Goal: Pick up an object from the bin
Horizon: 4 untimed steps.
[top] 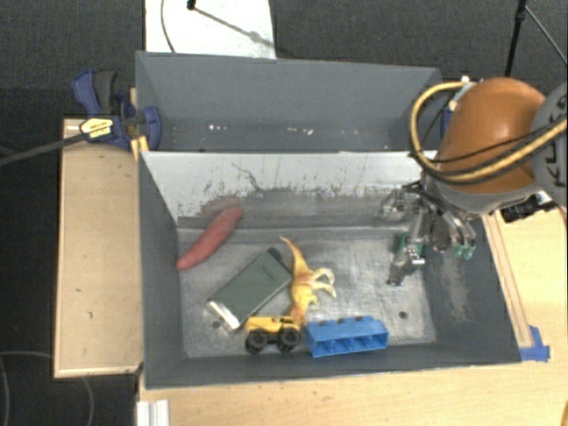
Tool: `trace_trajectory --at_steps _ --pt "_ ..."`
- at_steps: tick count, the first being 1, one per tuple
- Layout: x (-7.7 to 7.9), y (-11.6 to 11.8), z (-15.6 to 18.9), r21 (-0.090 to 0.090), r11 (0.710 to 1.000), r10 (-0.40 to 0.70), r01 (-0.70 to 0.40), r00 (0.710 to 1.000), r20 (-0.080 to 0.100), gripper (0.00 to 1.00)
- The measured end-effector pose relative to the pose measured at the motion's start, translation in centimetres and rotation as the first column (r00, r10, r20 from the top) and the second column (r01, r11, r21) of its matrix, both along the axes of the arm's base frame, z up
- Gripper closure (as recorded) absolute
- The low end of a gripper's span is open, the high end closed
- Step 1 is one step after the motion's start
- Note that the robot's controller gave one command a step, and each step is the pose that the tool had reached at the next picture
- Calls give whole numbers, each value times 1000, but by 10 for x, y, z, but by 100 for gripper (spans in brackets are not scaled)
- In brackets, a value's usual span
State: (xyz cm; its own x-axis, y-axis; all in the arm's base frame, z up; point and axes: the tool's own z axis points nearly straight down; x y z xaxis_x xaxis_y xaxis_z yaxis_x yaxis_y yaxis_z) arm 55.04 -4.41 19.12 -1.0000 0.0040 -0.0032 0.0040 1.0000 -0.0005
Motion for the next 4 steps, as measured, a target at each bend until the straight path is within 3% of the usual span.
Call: trace_trajectory --at_steps 1,2,3,4 --pt "0 0 0 0 1000 0 0 1000 0 0" --pt "-2 27 -42 0 999 -40 40 999 9 0" --pt "-7 56 -73 2 1000 25 -25 1000 -7 0" --pt "-6 82 -101 1 988 155 -155 988 -2 100"
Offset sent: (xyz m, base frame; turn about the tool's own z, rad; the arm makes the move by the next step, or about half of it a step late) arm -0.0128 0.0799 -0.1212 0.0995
